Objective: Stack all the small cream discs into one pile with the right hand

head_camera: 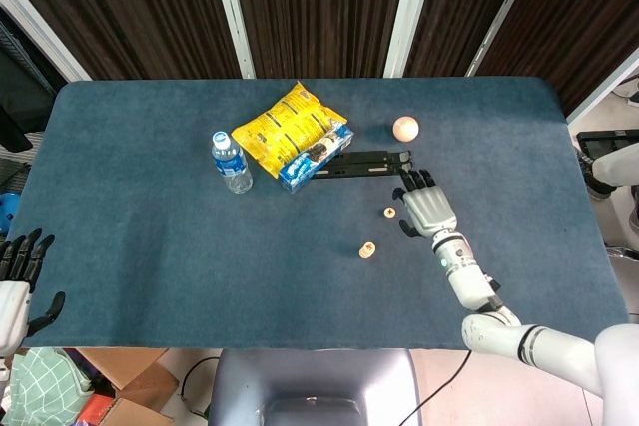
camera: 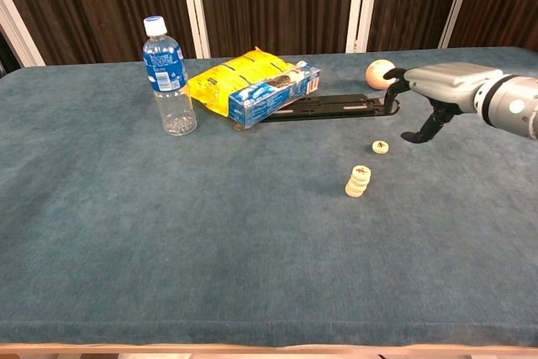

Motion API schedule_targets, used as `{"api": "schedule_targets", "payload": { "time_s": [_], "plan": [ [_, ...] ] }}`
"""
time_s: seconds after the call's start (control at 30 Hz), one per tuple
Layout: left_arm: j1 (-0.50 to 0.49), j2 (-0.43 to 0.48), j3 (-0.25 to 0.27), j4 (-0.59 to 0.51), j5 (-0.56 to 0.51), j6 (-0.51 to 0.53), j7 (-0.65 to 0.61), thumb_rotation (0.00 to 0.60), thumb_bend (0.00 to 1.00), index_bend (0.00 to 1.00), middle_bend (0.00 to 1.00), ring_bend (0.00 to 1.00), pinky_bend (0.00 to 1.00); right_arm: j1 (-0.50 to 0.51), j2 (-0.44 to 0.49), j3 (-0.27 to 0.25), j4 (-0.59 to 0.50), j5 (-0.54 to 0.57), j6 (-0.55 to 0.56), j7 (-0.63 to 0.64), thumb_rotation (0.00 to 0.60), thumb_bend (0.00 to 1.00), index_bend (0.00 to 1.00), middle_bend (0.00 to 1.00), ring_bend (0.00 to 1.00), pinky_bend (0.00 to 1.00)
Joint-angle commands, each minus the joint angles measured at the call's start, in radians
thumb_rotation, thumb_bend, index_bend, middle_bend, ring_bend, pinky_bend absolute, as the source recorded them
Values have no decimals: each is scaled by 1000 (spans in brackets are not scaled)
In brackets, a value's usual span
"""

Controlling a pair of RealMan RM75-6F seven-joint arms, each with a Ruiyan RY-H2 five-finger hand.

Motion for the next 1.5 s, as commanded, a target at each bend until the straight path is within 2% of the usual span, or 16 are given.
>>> {"api": "schedule_targets", "payload": {
  "time_s": [0.03,0.3,0.6,1.27,1.5],
  "plan": [
    [-3,-3,-2,2,-6,-5,4,600,378,0,0,0,94,36,-62,19,105,57,-56,-5,600,467,459,34,0,0],
    [-6,-7,-6,4,-14,-10,12,600,378,0,0,0,94,57,-134,10,207,61,-94,0,600,467,489,34,0,0],
    [-9,-10,-8,3,-17,-12,18,600,378,0,0,0,93,72,-171,23,259,71,-115,13,600,467,520,34,0,0],
    [-10,-7,-8,0,-20,-12,20,600,378,0,0,0,94,84,-208,27,307,78,-144,13,600,467,574,33,0,0],
    [-9,-7,-8,-2,-19,-9,22,600,379,0,0,0,94,82,-204,29,301,73,-134,12,600,467,637,42,0,0]
  ]
}}
